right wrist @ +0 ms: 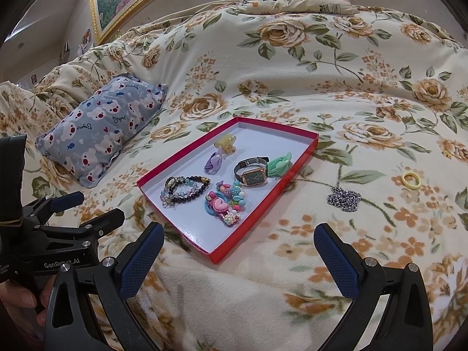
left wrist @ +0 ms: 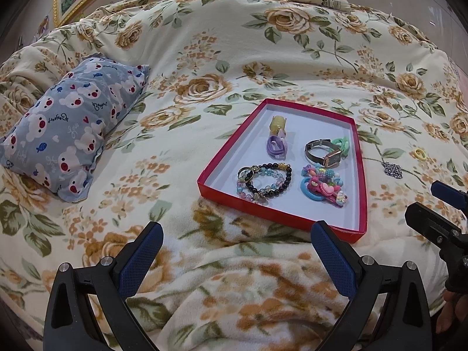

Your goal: Organize jewelry

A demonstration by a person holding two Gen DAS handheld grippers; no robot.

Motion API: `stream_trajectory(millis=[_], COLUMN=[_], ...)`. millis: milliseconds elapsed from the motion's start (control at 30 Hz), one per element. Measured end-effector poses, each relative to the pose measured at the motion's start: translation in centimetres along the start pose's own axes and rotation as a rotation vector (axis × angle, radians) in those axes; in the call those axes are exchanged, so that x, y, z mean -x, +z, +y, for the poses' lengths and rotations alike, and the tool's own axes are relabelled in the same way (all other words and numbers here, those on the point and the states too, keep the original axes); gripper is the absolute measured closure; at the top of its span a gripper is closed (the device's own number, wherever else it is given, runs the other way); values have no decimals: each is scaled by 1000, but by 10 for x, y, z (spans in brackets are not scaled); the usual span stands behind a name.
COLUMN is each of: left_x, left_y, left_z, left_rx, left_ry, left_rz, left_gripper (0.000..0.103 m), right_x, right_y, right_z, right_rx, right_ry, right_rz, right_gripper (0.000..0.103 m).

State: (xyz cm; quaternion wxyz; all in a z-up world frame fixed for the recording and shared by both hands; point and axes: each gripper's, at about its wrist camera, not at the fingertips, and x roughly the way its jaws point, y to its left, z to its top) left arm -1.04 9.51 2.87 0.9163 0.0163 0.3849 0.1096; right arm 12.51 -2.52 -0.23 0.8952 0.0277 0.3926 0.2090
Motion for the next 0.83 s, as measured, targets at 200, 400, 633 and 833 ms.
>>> stream_trajectory(millis=[200, 400, 633, 833], left_x=[0, -2, -8, -12], left_y=[1, 2, 9, 11], left_z=[0, 0, 0, -1], left_rx=[0, -3, -7, -12], left_ry=[-1, -1, -6, -9], left_rz=[3, 6, 13, 17], left_gripper=[1, 1, 1, 1], right_x=[0, -2, -4, -9], right_y=[0, 1, 3, 5], right_z=[-1, -2, -2, -1], right_rx=[-3, -3, -4, -8], right_ry=[-1, -1, -2, -5], right_rz=[1, 4, 8, 17], right_gripper=[0, 0, 0, 0])
